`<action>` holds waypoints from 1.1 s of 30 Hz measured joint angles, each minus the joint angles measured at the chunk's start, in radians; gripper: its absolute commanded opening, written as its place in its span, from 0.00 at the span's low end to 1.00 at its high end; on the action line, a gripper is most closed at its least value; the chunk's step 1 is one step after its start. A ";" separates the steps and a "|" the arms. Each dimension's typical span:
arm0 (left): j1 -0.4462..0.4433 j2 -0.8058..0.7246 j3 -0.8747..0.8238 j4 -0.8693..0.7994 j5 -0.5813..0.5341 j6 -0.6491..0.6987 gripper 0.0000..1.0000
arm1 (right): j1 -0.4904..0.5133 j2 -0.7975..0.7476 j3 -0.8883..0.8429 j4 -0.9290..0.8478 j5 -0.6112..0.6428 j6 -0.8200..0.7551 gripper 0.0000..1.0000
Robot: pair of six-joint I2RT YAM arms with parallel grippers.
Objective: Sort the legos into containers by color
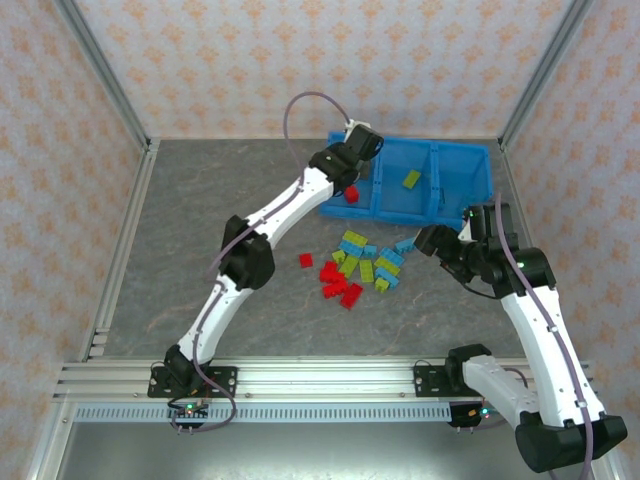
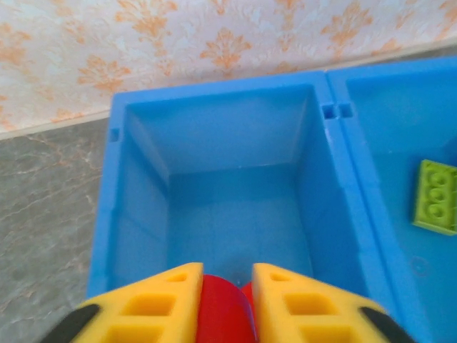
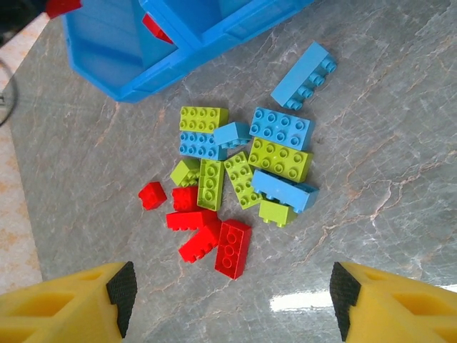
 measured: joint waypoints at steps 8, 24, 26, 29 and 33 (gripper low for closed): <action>0.001 0.017 0.073 -0.056 0.018 0.005 0.42 | 0.000 -0.043 -0.025 0.004 0.074 0.042 0.76; -0.149 -1.314 -1.085 0.199 0.396 0.115 0.66 | 0.002 0.440 -0.186 0.360 0.090 0.233 0.71; -0.147 -1.398 -1.168 0.182 0.450 0.174 0.75 | 0.002 0.557 -0.154 0.400 0.071 0.237 0.69; -0.147 -1.483 -1.285 0.138 0.489 0.258 0.88 | 0.002 0.717 -0.087 0.448 0.066 0.235 0.67; -0.146 -1.587 -1.415 0.078 0.494 0.359 1.00 | 0.002 0.827 -0.034 0.484 0.080 0.232 0.60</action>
